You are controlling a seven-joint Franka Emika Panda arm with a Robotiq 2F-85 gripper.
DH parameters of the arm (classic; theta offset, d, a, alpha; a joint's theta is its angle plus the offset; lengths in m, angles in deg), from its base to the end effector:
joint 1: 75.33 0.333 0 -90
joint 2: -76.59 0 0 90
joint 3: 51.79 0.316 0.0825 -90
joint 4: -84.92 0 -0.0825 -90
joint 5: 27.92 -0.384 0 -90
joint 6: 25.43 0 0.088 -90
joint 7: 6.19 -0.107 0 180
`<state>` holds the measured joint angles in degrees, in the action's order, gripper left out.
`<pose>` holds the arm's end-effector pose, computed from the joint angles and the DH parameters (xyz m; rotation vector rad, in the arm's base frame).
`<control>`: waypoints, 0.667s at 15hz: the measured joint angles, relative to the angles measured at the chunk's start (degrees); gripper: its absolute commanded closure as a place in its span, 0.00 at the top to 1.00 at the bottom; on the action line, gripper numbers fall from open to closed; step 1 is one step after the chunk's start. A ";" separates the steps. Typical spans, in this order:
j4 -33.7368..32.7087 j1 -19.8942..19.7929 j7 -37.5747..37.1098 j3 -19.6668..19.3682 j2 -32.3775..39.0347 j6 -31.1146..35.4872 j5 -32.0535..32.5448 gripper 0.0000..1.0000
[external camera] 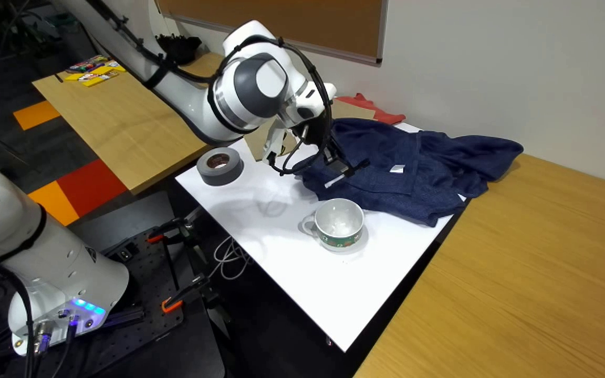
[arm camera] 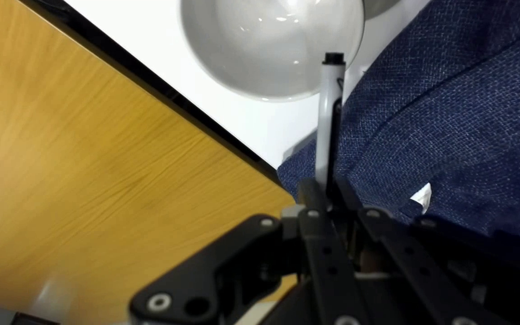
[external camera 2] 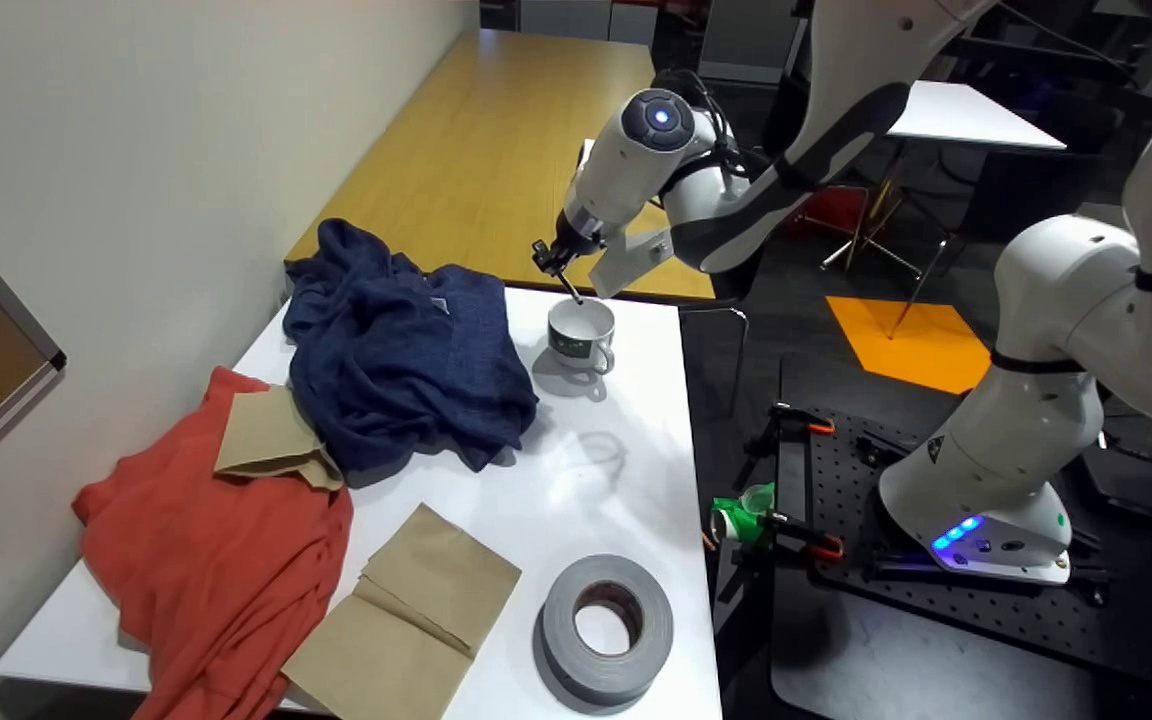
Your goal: Put the marker in the cup and put it back on the table
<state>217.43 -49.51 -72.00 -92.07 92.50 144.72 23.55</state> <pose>0.5365 -0.0822 0.2756 2.6725 -0.6529 0.7266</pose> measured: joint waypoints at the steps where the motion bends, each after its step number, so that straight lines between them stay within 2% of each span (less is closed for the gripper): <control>1: -0.20 0.80 -2.38 -0.82 0.91 0.00 1.45 0.03; 10: -1.13 6.17 -18.85 -7.11 7.96 0.00 9.96 0.03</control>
<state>216.30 -43.35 -90.85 -99.17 100.46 144.72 33.52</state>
